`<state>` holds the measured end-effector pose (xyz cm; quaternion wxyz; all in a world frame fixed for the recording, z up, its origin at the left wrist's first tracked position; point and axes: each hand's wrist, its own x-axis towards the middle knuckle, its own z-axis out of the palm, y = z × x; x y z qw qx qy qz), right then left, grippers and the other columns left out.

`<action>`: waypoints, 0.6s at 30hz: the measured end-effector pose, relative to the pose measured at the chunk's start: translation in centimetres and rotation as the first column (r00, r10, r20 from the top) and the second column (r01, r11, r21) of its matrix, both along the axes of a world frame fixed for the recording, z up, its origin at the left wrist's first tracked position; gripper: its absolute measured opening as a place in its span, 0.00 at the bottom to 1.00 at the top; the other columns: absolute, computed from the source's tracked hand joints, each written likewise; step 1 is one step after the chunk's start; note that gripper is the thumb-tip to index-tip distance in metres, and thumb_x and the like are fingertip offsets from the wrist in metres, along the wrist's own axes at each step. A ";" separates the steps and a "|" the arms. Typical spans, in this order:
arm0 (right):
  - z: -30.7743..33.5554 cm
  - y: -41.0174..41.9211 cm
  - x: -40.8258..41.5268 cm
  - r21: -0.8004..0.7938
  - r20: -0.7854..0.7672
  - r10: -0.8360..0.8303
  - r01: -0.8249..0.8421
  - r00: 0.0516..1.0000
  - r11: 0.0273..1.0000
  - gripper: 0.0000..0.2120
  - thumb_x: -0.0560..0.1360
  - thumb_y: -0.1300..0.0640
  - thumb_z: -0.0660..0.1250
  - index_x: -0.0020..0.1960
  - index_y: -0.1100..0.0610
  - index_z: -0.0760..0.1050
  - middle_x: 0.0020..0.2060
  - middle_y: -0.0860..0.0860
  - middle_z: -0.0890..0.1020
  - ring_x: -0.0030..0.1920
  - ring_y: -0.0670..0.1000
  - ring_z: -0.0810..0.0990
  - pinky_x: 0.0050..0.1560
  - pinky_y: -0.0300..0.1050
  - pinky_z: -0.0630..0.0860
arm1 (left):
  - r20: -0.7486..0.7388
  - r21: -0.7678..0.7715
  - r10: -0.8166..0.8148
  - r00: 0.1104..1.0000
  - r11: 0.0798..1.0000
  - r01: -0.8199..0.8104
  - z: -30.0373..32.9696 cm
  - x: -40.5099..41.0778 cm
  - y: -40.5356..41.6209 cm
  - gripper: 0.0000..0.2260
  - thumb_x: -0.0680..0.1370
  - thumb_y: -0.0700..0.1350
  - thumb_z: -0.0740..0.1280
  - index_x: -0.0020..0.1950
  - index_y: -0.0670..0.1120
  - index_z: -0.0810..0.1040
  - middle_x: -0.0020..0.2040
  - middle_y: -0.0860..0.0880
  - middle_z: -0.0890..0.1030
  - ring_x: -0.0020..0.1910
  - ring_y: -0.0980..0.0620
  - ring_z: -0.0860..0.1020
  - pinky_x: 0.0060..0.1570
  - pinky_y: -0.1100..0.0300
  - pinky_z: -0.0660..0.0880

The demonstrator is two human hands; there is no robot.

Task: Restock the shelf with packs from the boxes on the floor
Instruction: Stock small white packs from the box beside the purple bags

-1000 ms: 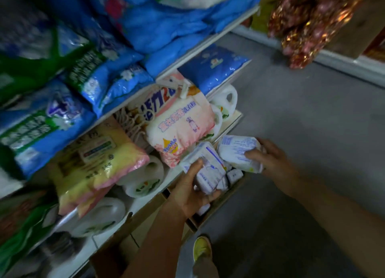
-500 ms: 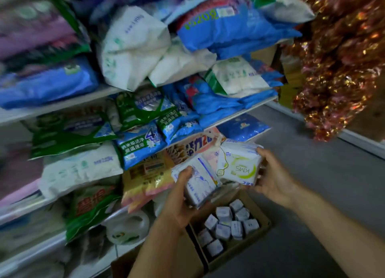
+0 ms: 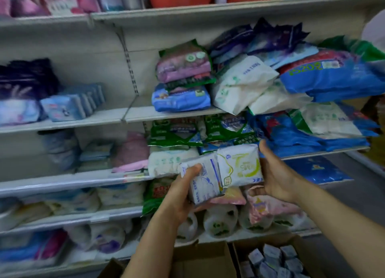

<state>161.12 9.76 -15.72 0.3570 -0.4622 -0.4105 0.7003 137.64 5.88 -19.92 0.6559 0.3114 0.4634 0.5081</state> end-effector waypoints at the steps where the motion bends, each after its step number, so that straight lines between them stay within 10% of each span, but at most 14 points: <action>1: 0.7 0.1 -1.5 0.020 0.007 0.052 -0.052 0.999 0.998 0.34 0.70 0.29 0.54 0.58 0.54 0.80 0.53 0.59 0.84 0.47 0.59 0.82 0.41 0.52 0.76 | 0.014 0.010 0.015 1.000 1.000 -0.015 0.3 -1.3 -0.4 0.34 0.65 0.57 0.77 0.67 0.45 0.76 0.59 0.39 0.82 0.59 0.35 0.80 0.63 0.32 0.71; 7: 3.4 -0.2 -12.2 0.155 0.134 0.197 -0.217 0.971 0.964 0.23 0.71 0.65 0.71 0.66 0.61 0.73 0.53 0.58 0.84 0.48 0.55 0.83 0.49 0.52 0.81 | 0.026 0.036 0.135 0.991 0.990 -0.136 2.6 -10.9 -2.8 0.32 0.66 0.57 0.77 0.67 0.44 0.77 0.60 0.39 0.82 0.61 0.36 0.79 0.64 0.38 0.73; 11: 4.1 -0.2 -18.5 0.261 0.200 0.122 -0.173 0.972 0.950 0.31 0.62 0.53 0.80 0.62 0.58 0.74 0.44 0.53 0.83 0.32 0.48 0.81 0.29 0.40 0.73 | 0.023 0.041 0.184 0.983 0.982 -0.185 3.5 -17.3 -3.6 0.33 0.68 0.58 0.73 0.69 0.44 0.76 0.62 0.39 0.80 0.63 0.37 0.78 0.66 0.37 0.70; 18: 6.3 -0.3 -27.8 0.397 0.168 0.100 -0.160 0.981 0.904 0.24 0.63 0.54 0.76 0.57 0.52 0.75 0.50 0.51 0.82 0.51 0.51 0.81 0.48 0.51 0.79 | 0.019 0.046 0.196 0.981 0.979 -0.196 5.6 -26.1 -5.2 0.29 0.69 0.59 0.70 0.66 0.46 0.78 0.59 0.41 0.83 0.54 0.43 0.82 0.46 0.51 0.80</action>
